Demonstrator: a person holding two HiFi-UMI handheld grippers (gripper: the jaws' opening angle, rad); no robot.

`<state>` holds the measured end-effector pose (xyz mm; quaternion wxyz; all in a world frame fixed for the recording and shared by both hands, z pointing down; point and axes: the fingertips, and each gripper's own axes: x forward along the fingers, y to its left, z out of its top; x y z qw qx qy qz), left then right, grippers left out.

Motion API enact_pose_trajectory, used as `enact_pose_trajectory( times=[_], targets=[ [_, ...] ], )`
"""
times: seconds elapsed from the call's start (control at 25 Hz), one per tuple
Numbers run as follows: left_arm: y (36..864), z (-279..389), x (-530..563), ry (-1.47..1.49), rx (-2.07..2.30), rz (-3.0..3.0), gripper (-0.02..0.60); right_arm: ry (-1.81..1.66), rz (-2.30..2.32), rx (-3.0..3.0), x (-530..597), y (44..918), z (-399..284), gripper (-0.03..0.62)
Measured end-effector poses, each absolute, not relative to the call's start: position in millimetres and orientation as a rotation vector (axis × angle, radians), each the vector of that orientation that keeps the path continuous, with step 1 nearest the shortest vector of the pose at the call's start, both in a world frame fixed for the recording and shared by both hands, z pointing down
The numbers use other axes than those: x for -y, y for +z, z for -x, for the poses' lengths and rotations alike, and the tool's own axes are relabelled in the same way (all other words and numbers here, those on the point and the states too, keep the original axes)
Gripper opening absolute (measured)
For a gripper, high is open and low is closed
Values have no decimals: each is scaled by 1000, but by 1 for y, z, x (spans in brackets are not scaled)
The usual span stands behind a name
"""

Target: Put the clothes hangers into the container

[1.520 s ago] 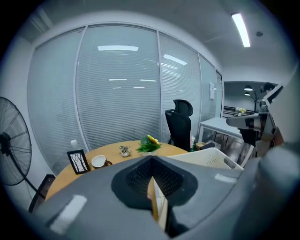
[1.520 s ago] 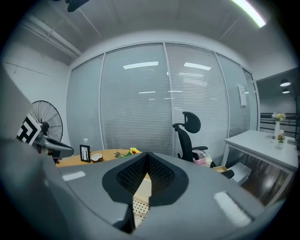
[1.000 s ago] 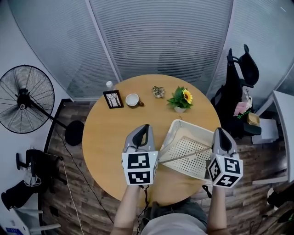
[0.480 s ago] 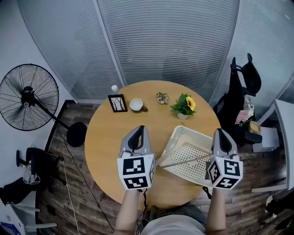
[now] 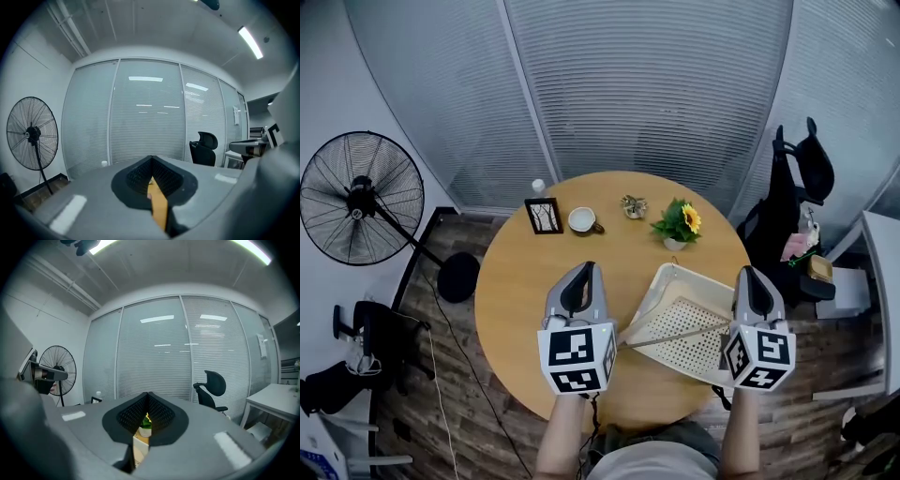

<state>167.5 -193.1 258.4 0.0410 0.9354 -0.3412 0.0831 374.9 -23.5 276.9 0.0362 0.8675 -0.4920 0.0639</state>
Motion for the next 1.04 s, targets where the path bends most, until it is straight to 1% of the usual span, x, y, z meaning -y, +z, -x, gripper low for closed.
enact_pose_trajectory(
  times=[1.04],
  targets=[
    [256, -168, 188, 252, 1037, -2872, 2, 205, -2682, 1499, 19, 278, -376, 23]
  ],
)
